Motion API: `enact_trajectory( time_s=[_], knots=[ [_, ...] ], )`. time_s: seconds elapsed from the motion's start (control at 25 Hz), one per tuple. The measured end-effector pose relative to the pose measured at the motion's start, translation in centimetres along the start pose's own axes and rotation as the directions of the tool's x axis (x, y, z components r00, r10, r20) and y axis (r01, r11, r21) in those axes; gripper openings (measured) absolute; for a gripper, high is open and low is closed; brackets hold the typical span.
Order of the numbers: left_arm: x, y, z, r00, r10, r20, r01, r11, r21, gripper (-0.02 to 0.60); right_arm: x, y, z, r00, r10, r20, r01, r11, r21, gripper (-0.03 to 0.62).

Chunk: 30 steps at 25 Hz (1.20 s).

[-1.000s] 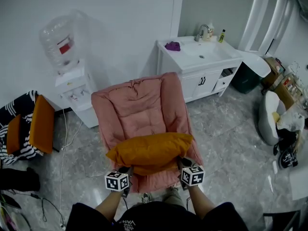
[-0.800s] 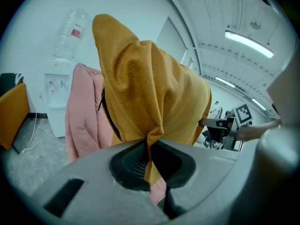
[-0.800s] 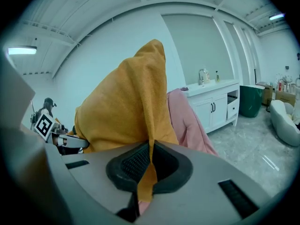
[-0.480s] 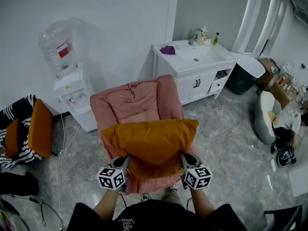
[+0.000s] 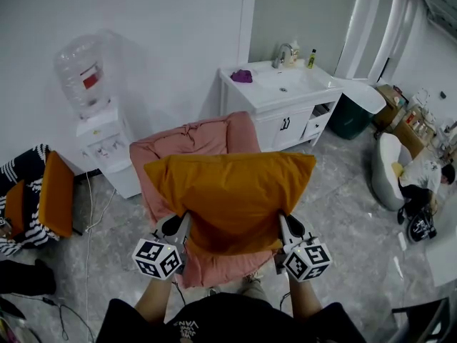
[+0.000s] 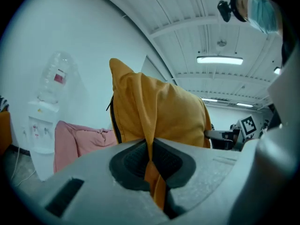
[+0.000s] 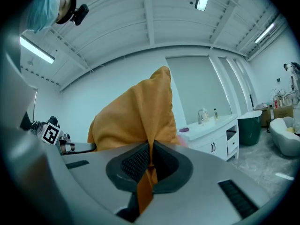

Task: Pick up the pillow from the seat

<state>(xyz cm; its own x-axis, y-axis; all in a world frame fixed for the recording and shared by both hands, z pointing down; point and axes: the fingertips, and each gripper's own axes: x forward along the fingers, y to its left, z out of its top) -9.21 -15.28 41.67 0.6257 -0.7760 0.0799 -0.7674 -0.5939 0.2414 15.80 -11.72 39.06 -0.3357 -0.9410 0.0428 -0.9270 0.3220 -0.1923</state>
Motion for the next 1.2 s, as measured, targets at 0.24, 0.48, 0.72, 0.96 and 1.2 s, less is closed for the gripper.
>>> enact_trajectory(
  time_s=[0.24,0.48,0.72,0.96,1.2],
  knots=[
    [-1.2,-1.8,6.0,0.991,-0.034,0.13,0.03,0.999,0.036,0.02,-0.9,1.4,5.6,0.994,0.03,0.109,-0.026,0.999,-0.04,0.011],
    [-2.2,-2.5,9.6,0.979,-0.049,0.2,0.037,0.997,0.067,0.02,-1.3,2.8,9.1,0.983,0.062,0.173,-0.05,0.996,-0.072,0.011],
    [-2.5,-2.5,11.2,0.972,-0.047,0.229,0.028,0.996,0.083,0.02,-1.2,3.4,10.5,0.979,0.075,0.188,-0.058,0.994,-0.093,0.011],
    [-2.7,-2.4,11.4,0.971,-0.037,0.234,0.021,0.997,0.07,0.02,-0.9,3.5,10.6,0.978,0.072,0.195,-0.052,0.993,-0.105,0.009],
    [-2.5,-2.0,11.4,0.973,-0.029,0.231,0.015,0.998,0.06,0.02,-0.4,3.3,10.6,0.979,0.067,0.194,-0.048,0.994,-0.1,0.009]
  ],
)
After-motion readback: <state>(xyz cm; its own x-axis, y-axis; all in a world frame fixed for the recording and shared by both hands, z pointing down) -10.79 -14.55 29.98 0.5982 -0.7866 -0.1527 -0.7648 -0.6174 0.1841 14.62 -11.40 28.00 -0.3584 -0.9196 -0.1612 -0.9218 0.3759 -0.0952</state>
